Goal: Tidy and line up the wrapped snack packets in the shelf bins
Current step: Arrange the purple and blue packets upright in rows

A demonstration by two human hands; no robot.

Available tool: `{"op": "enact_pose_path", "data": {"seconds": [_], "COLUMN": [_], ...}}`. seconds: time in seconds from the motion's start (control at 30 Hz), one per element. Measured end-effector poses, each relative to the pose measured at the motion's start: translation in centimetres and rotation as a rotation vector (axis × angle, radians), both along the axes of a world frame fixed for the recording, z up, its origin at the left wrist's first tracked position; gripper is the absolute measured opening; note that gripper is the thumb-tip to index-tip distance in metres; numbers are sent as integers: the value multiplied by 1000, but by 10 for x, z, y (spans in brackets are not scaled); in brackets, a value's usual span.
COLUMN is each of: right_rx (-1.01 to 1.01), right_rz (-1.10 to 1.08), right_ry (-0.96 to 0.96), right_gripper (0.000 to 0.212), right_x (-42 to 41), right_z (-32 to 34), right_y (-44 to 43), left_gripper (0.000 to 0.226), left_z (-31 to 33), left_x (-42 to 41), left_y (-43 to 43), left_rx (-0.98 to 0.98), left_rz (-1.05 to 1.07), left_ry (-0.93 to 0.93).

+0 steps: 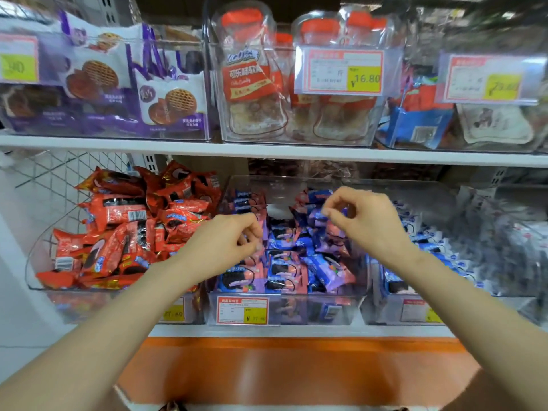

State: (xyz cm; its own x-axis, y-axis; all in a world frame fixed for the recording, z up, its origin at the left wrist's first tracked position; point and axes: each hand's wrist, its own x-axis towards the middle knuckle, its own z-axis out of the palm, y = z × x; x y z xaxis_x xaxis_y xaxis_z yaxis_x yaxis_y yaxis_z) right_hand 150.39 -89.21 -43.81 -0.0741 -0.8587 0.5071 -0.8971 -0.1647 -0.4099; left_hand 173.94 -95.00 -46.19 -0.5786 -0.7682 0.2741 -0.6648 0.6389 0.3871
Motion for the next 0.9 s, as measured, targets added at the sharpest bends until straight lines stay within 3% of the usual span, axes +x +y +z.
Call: {"op": "enact_pose_path", "data": {"seconds": [0.13,0.2,0.27,0.37,0.47,0.67,0.8,0.9], "right_rx": [-80,-81,-57,0,214,626,878,951], "right_rz": [-39,39,149,308,406,324,284,256], "right_ry": [97,149,192,300,380,719,756,697], "right_gripper": [7,7,4,12,17,25,33,43], "right_x": [-28,-29,-22,-2,24,54,57,48], "right_z": [-7,-13,-17,-15,-9,-23,-40,-49], "right_y": [7,12,17,12,-15,-95,-128,-134], "left_gripper": [34,44,44,42,43,47,47,48], "left_z": [-4,-5,-5,-6,-7,-9,-13,-13], "left_x": [-5,-5,-3,-1,-2,10,15,17], "left_y": [1,-2,-6,-9,-8,-9,-12,-15], "left_rx": [-37,-46,-39,-19,-36,-19,-41,-56], "left_rz": [-127,-117,-89,-79,-92,-162,-205,-227], "left_ry": [-248,-451,-543,-525,-546,-480,-437,-426]}}
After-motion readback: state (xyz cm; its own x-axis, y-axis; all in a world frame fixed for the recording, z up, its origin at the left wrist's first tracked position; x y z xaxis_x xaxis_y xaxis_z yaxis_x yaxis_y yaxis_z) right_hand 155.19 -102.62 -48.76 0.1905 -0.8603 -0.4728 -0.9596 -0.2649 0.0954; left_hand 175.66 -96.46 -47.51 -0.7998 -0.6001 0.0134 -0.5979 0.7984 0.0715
